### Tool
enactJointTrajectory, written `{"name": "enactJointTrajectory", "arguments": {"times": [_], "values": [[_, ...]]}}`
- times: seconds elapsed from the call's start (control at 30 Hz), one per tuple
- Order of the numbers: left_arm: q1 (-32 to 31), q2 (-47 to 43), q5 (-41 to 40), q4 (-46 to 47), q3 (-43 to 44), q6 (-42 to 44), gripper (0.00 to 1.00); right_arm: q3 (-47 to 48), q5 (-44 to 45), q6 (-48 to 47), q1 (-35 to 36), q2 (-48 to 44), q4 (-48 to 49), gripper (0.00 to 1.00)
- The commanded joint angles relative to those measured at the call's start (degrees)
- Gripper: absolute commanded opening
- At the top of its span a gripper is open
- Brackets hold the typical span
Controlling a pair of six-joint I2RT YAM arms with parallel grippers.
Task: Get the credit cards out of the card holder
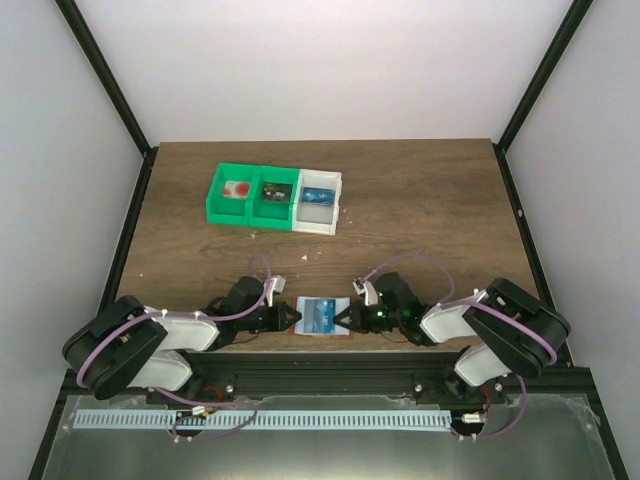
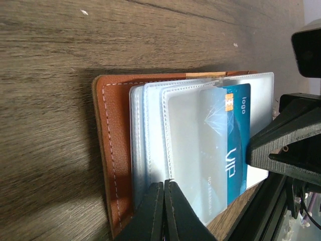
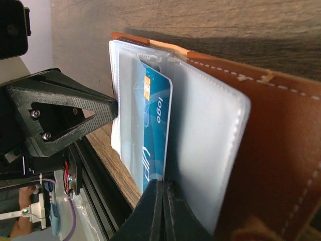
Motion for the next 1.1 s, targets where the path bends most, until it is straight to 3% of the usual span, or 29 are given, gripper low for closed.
{"name": "enactJointTrajectory", "arguments": {"times": [0.0,0.33,0.57,0.73,0.9,1.07], "values": [[0.1,-0.3,-3.5,-7.1,-0.4,0.0,0.04,-0.7,2.3,-2.4,-0.7,-3.5,-3.6,0.0],[0.1,-4.6,-6.0,-11.0,1.3,0.3,0.07,1.2,8.0,-6.2,-1.3,-11.3,-16.0,0.01],[0.1,-10.4,-4.1,-14.1,4.5,1.5,0.31,2.2,5.4,-9.2,-1.6,-14.0,-17.8,0.01],[0.2,-19.7,-4.7,-23.9,9.5,7.5,0.46,1.9,5.1,-11.3,-1.6,-17.2,-18.3,0.01],[0.3,-25.0,-2.2,-30.2,13.8,11.5,0.51,2.8,1.4,-13.2,-1.7,-19.4,-18.8,0.0],[0.4,-27.2,6.6,-31.3,15.7,12.4,0.53,5.9,-0.5,-16.6,-1.7,-22.3,-24.6,0.01]]}}
